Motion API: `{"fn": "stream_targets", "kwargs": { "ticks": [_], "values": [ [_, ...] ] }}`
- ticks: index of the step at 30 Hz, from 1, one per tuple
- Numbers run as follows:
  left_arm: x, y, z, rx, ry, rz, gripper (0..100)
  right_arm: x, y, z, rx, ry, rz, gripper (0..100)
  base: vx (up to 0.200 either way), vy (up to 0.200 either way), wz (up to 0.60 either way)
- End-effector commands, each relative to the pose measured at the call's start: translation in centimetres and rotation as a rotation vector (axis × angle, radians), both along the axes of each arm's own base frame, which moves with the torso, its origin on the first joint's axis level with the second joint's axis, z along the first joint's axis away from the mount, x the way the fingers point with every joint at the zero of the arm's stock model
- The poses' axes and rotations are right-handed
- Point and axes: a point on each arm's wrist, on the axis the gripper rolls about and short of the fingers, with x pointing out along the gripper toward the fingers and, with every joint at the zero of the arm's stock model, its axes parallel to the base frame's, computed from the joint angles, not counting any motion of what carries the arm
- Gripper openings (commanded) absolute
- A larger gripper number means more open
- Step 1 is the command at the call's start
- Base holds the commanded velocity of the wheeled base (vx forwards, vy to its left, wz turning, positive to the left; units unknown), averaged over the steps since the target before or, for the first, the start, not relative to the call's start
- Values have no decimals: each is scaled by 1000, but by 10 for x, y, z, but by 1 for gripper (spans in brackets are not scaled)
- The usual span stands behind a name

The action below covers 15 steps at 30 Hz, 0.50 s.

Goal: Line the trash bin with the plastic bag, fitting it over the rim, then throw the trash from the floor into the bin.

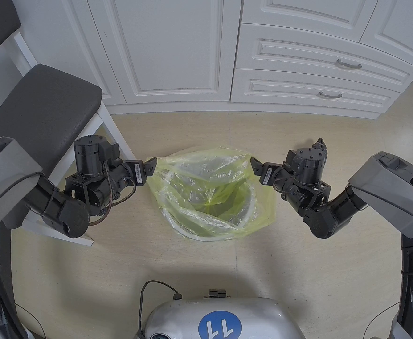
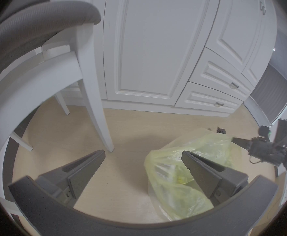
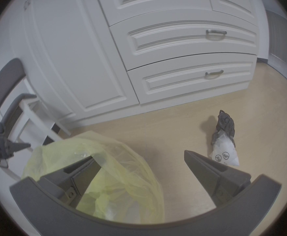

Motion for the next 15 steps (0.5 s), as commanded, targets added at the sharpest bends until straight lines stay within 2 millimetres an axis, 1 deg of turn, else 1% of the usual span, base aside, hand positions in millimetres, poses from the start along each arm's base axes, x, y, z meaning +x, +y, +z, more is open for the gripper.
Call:
{"fn": "stream_targets", "kwargs": {
  "ticks": [1, 4, 6, 9, 11, 15],
  "values": [
    [-20, -6, 18, -13, -29, -54, 100, 20, 0, -8, 73, -17, -26, 100, 0, 0, 0],
    [-32, -14, 22, -24, -27, -136, 100, 25, 1, -10, 103, -21, -29, 100, 0, 0, 0],
    [-36, -20, 19, -21, -8, -179, 100, 26, -1, -10, 105, -19, -34, 100, 0, 0, 0],
    [-37, -27, 9, -10, 29, -214, 100, 26, -1, -10, 110, -26, -34, 100, 0, 0, 0],
    [-30, -32, -12, 16, 80, -215, 100, 25, 0, -5, 116, -35, -30, 100, 0, 0, 0],
    [-24, -30, -24, 48, 106, -208, 100, 23, 1, -5, 121, -46, -26, 100, 0, 0, 0]
  ]
}}
